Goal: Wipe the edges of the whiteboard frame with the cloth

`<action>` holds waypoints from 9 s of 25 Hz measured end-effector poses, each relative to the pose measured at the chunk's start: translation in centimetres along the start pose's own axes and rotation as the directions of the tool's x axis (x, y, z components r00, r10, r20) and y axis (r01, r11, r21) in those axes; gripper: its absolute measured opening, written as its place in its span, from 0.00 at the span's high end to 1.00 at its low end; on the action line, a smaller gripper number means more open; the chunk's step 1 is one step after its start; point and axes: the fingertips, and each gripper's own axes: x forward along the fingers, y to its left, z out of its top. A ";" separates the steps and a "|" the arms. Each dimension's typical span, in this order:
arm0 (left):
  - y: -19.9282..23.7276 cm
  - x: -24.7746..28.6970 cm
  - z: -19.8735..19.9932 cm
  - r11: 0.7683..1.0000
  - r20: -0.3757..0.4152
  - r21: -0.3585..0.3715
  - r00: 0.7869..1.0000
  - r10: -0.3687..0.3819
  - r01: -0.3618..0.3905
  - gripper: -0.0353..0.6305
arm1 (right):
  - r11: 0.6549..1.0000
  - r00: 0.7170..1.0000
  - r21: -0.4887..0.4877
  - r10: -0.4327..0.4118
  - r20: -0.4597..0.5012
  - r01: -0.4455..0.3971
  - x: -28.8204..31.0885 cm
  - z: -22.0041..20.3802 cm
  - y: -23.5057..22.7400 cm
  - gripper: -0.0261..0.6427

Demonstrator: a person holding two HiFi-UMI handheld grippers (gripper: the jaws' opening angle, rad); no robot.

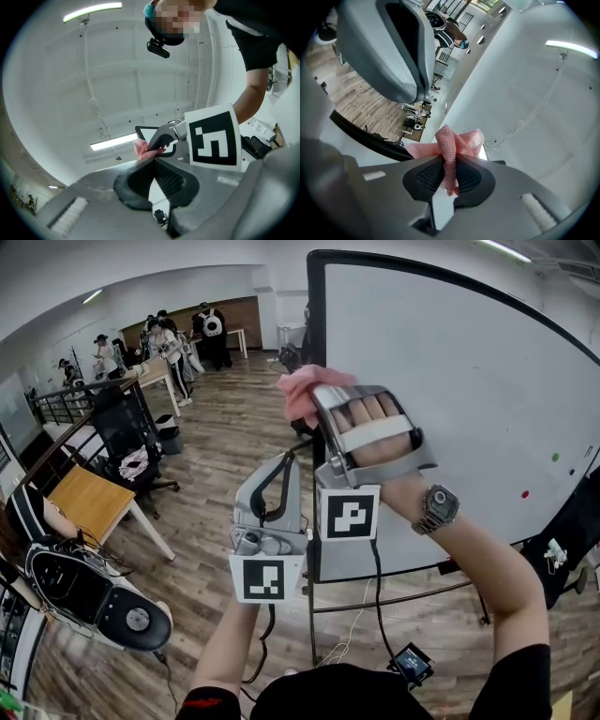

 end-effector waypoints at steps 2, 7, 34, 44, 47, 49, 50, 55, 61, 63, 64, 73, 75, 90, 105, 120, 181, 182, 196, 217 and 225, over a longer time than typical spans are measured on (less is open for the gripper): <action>-0.1 -0.3 -0.4 1.000 -0.010 -0.009 1.000 0.000 0.000 0.95 | 1.000 1.000 0.017 0.004 0.001 -0.004 -0.3 0.2 0.5 0.89; -0.4 -0.5 -0.9 1.000 -0.018 -0.012 1.000 -0.003 0.002 0.95 | 0.996 1.000 0.089 0.005 0.005 -0.006 -0.6 0.1 1.9 0.89; 0.0 -0.9 -2.7 0.999 -0.049 -0.043 0.999 -0.004 0.002 0.95 | 0.961 1.000 0.276 0.020 -0.003 -0.019 -1.0 0.1 4.8 0.89; -0.8 -1.5 -3.3 0.999 -0.066 -0.049 0.998 0.000 -0.003 0.95 | 0.912 1.000 0.410 0.003 -0.005 -0.001 -2.2 -0.5 6.2 0.89; -0.7 -1.7 -3.6 0.999 -0.072 -0.043 0.997 -0.003 0.000 0.95 | 0.895 1.000 0.446 -0.021 -0.007 0.022 -2.4 -0.5 6.4 0.89; -0.5 -2.1 -3.8 0.999 -0.073 -0.049 0.997 -0.001 -0.003 0.95 | 0.885 1.000 0.464 -0.027 -0.011 0.029 -2.5 -0.3 6.8 0.89; -0.4 -2.2 -4.0 0.999 -0.076 -0.054 0.997 0.001 -0.005 0.95 | 0.880 1.000 0.474 -0.028 -0.012 0.030 -2.6 -0.2 6.9 0.89; -0.1 -2.5 -4.5 0.998 -0.083 -0.059 0.997 0.003 -0.008 0.95 | 0.849 1.000 0.528 -0.021 -0.020 0.029 -2.6 0.1 7.4 0.89; 0.2 -3.0 -5.2 0.998 -0.098 -0.067 0.995 -0.001 -0.006 0.95 | 0.817 0.999 0.576 -0.032 -0.006 0.029 -2.9 0.7 8.1 0.89; -0.1 -3.0 -5.5 0.997 -0.105 -0.071 0.995 -0.001 -0.006 0.95 | 0.804 0.999 0.593 -0.038 -0.003 0.032 -3.0 0.5 8.4 0.89; -0.3 -2.9 -5.6 0.997 -0.110 -0.073 0.994 -0.003 -0.005 0.95 | 0.798 0.999 0.602 -0.039 -0.002 0.033 -3.1 0.3 8.6 0.89; -0.3 -3.3 -7.2 0.996 -0.139 -0.086 0.990 -0.018 0.006 0.95 | 0.745 0.999 0.666 -0.042 -0.007 0.037 -3.0 0.5 9.6 0.89; -0.5 -3.1 -7.4 0.996 -0.145 -0.086 0.989 -0.021 0.008 0.95 | 0.735 0.999 0.677 -0.045 -0.009 0.039 -3.1 0.2 9.7 0.89; -0.6 -3.1 -9.1 0.995 -0.161 -0.100 0.986 -0.032 0.016 0.95 | 0.647 0.998 0.763 -0.051 0.019 0.019 -3.8 0.4 11.9 0.89; -2.0 -4.7 -11.8 0.993 -0.195 -0.113 0.980 -0.050 0.028 0.95 | 0.582 0.997 0.813 -0.062 0.037 0.006 -5.8 1.3 15.1 0.89; -2.9 -5.9 -14.7 0.991 -0.244 -0.137 0.969 -0.047 0.014 0.95 | 0.477 0.999 0.879 -0.051 0.019 0.008 -6.6 1.5 17.6 0.89; -5.1 -12.0 -22.4 0.970 -0.400 -0.244 0.913 -0.075 -0.027 0.95 | 0.383 0.997 0.921 0.071 0.044 -0.068 -10.1 4.4 26.7 0.88; -5.6 -12.2 -22.4 0.968 -0.403 -0.248 0.912 -0.070 -0.035 0.95 | 0.380 0.996 0.922 0.075 0.047 -0.072 -10.5 4.2 27.0 0.88; -8.3 -13.9 -23.2 0.969 -0.439 -0.247 0.893 -0.098 -0.015 0.95 | 0.332 0.992 0.939 0.108 0.063 -0.096 -12.7 3.9 29.5 0.88; -9.9 -16.6 -26.1 0.958 -0.484 -0.285 0.869 -0.104 -0.044 0.95 | 0.309 0.972 0.938 0.217 0.091 -0.157 -15.3 5.5 35.0 0.88; -10.7 -17.6 -27.5 0.954 -0.498 -0.295 0.859 -0.116 -0.042 0.95 | 0.297 0.967 0.941 0.238 0.091 -0.162 -15.9 6.1 37.0 0.88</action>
